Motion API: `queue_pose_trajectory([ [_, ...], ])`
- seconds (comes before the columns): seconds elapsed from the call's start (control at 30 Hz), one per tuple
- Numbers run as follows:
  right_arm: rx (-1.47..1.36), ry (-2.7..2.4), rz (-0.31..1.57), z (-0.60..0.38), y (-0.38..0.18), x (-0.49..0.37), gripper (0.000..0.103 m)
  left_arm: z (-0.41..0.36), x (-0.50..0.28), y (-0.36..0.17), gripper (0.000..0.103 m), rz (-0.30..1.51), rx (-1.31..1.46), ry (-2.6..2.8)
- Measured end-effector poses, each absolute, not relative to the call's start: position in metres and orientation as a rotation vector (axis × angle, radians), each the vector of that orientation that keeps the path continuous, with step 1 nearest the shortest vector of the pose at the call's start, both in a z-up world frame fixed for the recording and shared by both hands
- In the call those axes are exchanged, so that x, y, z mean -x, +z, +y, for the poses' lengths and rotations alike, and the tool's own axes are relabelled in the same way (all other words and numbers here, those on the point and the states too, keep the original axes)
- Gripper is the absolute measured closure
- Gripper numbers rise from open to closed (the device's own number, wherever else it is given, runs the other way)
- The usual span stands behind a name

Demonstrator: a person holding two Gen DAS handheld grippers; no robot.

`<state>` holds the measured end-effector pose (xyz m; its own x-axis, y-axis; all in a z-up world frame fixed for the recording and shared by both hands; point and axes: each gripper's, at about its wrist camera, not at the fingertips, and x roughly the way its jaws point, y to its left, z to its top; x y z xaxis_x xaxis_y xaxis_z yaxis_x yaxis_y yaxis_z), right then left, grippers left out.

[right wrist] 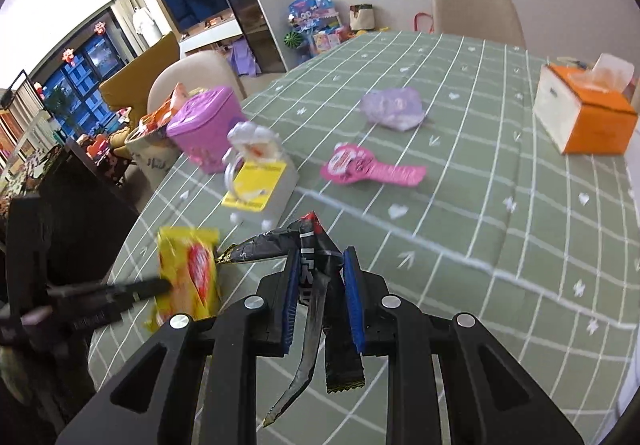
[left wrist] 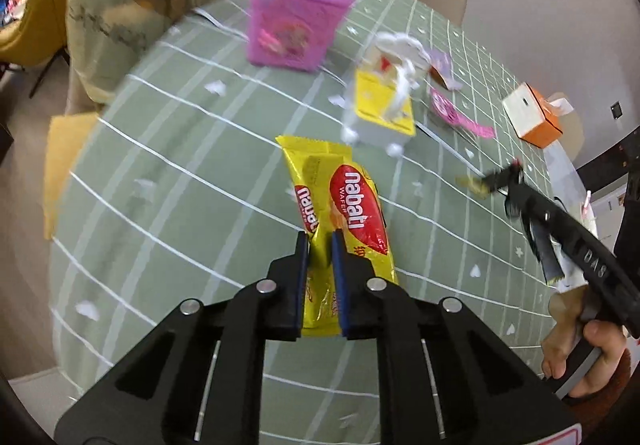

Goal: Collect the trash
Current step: 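Grasp the yellow Nabati wafer wrapper with the left gripper while the right holds the black clip, then carry the Nabati wrapper and black clip to the trash bag with both grippers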

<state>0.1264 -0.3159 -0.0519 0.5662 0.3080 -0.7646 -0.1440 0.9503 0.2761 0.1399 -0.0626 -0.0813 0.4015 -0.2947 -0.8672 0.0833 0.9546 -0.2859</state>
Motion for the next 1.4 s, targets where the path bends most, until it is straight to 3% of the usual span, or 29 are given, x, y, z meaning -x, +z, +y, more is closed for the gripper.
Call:
queue_pose_trajectory([
  [0.67,-0.157,0.325,0.914,-0.261,-0.042,-0.126,0.081,0.002,-0.124,-0.031,0.091,0.969,0.111,-0.239],
  [1.4,-0.003,0.384,0.609,-0.122,0.113,-0.21,0.081,0.163,-0.193,0.104,0.091,0.613,0.139,-0.183],
])
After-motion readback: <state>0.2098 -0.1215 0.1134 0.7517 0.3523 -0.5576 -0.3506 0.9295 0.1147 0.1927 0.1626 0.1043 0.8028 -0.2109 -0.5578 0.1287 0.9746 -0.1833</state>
